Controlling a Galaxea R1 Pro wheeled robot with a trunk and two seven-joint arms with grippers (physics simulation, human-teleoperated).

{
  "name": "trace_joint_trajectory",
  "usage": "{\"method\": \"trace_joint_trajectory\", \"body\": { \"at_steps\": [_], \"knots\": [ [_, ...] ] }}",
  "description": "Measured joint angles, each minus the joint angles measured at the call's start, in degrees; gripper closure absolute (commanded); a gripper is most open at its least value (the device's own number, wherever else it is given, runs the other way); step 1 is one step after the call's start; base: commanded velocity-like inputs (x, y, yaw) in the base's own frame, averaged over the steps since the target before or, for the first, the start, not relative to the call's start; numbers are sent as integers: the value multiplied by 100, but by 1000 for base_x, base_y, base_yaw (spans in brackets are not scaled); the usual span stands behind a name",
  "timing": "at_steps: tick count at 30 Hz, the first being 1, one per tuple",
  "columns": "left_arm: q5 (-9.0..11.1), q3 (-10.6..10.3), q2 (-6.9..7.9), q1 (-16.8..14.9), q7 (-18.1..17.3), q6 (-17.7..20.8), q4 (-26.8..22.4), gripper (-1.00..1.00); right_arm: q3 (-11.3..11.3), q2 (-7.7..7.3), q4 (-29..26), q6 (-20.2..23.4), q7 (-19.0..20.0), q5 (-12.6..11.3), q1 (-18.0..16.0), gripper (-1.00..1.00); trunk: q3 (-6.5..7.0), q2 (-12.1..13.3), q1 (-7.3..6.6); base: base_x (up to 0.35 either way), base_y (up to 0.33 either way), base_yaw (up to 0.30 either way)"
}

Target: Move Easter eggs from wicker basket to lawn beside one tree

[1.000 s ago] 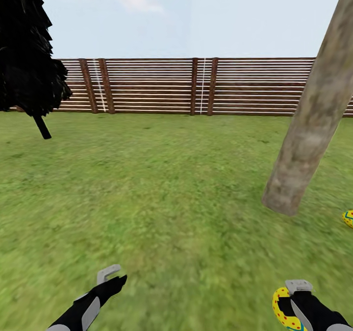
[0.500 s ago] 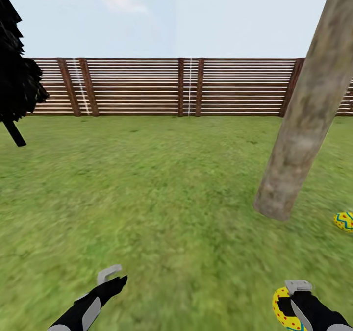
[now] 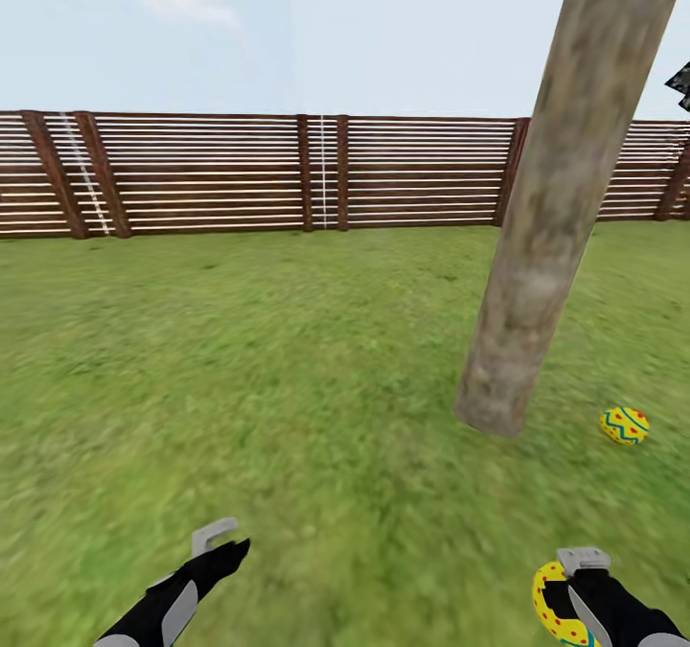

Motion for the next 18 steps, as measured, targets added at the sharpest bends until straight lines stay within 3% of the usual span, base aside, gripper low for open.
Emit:
{"method": "trace_joint_trajectory", "body": {
  "at_steps": [11,18],
  "knots": [
    [0,0,0,0,0,-3,-1,-100,0,0,1,-5,1,0,0,100,3,0,0,329,-90,-239],
    [0,0,0,1,0,-7,-2,-100,0,8,2,-9,-8,0,-1,100,-10,0,0,329,-2,-56]
  ]
}}
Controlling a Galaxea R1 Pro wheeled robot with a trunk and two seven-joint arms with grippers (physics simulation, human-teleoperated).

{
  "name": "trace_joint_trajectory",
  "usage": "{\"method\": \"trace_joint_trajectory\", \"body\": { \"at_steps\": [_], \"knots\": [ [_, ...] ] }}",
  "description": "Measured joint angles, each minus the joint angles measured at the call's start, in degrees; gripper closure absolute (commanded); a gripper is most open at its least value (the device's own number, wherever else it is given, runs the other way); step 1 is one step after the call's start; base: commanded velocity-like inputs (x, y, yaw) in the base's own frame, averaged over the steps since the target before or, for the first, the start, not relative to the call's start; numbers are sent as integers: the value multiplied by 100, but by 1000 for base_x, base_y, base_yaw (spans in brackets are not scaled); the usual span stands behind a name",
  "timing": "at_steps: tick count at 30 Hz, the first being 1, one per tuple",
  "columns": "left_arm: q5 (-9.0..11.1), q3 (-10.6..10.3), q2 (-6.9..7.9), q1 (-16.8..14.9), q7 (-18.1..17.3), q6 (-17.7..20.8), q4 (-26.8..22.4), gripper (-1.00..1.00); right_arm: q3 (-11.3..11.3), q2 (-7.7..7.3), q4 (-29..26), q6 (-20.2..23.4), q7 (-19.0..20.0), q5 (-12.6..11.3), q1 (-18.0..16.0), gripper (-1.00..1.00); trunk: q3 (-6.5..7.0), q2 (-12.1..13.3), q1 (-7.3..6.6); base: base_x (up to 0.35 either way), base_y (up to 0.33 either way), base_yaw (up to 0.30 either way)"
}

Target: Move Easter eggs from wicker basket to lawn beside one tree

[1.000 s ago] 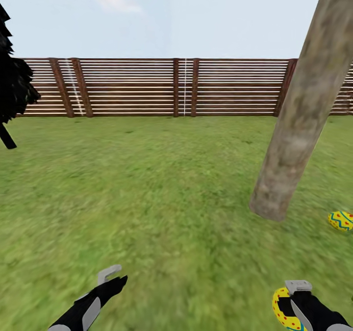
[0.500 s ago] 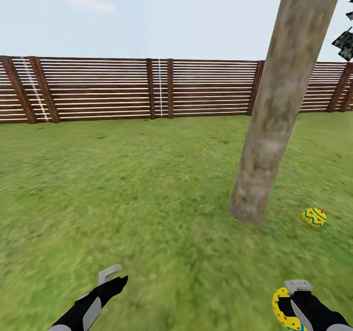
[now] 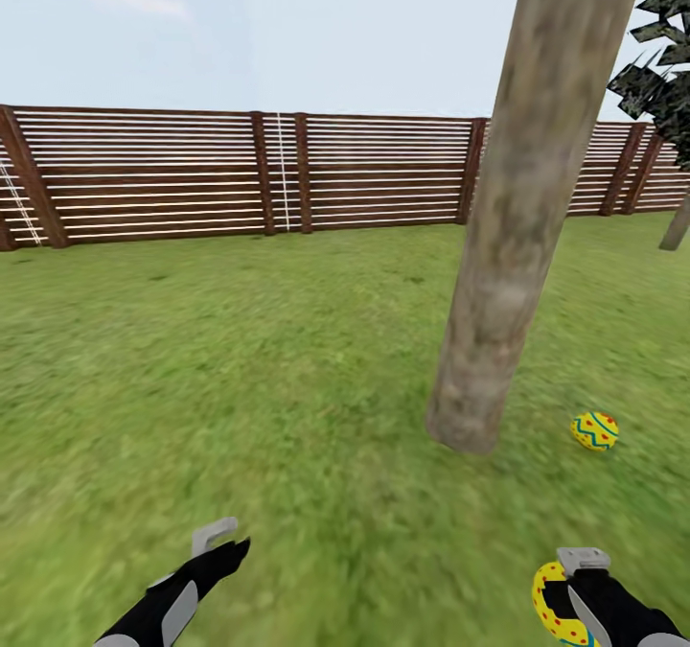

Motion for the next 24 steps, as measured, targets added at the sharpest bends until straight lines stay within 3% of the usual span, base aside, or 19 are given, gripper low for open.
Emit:
{"method": "trace_joint_trajectory", "body": {
  "at_steps": [19,24],
  "knots": [
    [9,9,1,0,0,-1,0,-100,0,-6,0,-19,0,0,0,100,-33,0,0,331,0,0],
    [9,9,0,0,0,-9,0,-100,-6,-6,0,-19,0,1,0,100,-33,0,3,73,0,0]
  ]
}}
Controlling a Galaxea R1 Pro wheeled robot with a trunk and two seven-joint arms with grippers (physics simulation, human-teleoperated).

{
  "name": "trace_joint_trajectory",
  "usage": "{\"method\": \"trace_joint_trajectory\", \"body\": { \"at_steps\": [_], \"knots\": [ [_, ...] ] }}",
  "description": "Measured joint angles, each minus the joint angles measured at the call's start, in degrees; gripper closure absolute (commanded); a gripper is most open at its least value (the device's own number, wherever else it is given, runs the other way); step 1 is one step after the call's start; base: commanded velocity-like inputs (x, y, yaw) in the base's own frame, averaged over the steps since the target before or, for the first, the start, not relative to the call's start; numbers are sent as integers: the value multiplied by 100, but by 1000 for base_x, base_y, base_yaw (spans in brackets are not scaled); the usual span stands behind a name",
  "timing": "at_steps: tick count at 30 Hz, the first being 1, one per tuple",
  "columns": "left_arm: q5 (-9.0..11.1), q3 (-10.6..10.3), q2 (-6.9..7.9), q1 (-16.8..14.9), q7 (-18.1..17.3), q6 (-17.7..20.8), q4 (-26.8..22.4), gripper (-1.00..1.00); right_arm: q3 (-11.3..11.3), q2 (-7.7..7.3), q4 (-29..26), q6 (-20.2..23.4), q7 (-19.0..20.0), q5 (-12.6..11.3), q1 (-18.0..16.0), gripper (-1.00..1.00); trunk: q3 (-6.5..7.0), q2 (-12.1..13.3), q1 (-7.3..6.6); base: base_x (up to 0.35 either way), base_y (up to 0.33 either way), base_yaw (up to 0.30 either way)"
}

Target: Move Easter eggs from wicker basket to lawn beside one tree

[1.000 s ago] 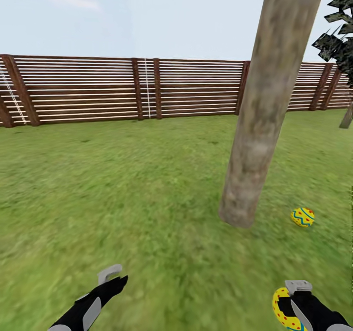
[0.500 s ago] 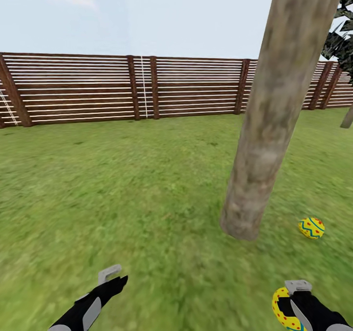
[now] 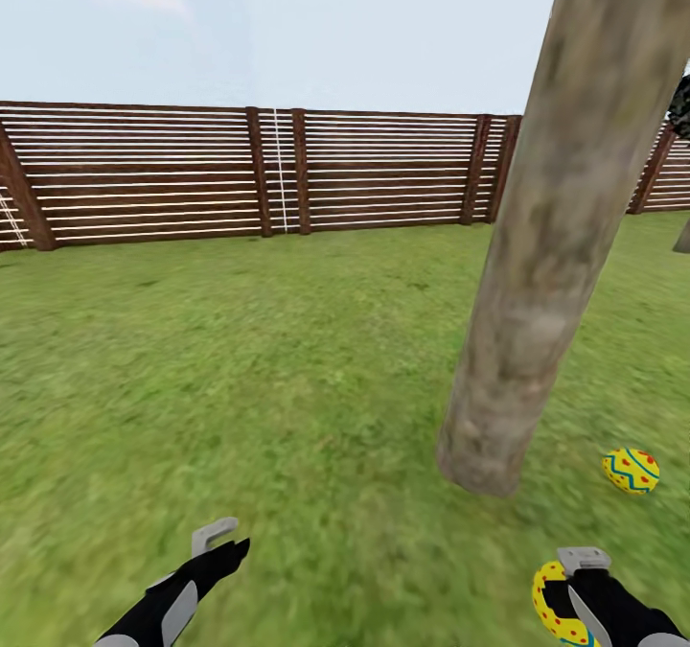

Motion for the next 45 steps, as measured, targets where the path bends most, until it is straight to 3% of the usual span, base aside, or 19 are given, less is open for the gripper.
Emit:
{"method": "trace_joint_trajectory", "body": {
  "at_steps": [45],
  "knots": [
    [-9,0,0,0,0,0,0,-100,-3,0,-9,-9,0,-2,0,100,-997,-60,116,0,0,0]
  ]
}}
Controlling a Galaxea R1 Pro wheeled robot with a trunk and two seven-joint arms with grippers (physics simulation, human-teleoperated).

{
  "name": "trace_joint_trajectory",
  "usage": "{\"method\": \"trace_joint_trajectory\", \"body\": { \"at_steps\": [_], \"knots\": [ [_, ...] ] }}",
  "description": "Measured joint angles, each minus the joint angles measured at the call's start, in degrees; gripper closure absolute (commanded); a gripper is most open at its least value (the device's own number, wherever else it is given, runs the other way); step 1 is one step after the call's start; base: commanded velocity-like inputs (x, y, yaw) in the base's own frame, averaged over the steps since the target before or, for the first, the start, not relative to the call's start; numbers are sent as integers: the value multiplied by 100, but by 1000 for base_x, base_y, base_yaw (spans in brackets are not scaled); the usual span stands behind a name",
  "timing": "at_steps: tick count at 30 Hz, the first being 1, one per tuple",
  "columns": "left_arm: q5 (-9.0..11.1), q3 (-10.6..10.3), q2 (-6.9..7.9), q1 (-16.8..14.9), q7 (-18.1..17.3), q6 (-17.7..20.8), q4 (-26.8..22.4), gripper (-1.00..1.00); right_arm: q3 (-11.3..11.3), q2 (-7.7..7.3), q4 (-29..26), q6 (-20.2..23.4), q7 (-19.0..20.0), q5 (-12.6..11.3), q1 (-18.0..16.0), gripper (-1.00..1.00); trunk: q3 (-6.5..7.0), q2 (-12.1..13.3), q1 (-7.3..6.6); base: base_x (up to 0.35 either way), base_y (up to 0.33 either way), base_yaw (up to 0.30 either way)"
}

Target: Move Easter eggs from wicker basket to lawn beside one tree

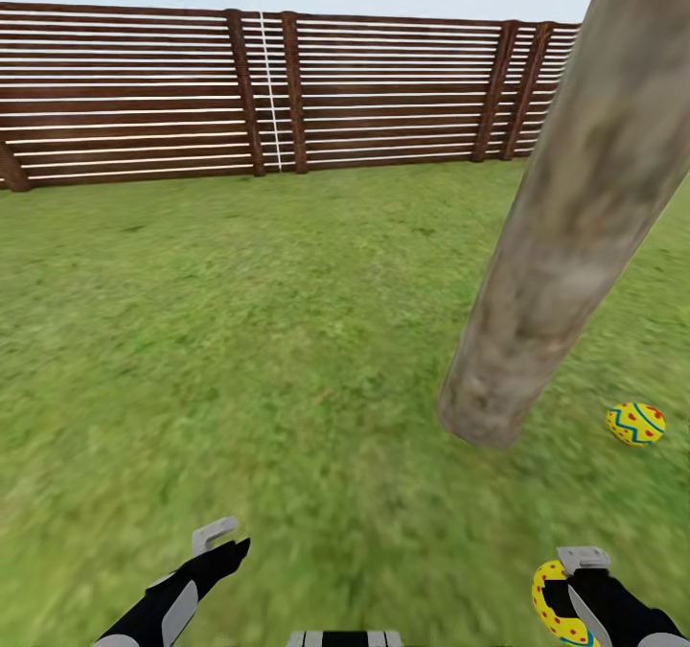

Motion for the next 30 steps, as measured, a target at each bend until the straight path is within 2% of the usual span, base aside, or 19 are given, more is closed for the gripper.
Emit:
{"method": "trace_joint_trajectory", "body": {
  "at_steps": [3,30],
  "knots": [
    [0,0,0,0,0,0,0,-100,0,0,0,0,0,1,0,100,-23,-2,2,0,0,0],
    [0,0,-35,0,0,0,2,-100,0,9,0,0,0,1,0,100,-599,-36,70,0,0,0]
  ]
}}
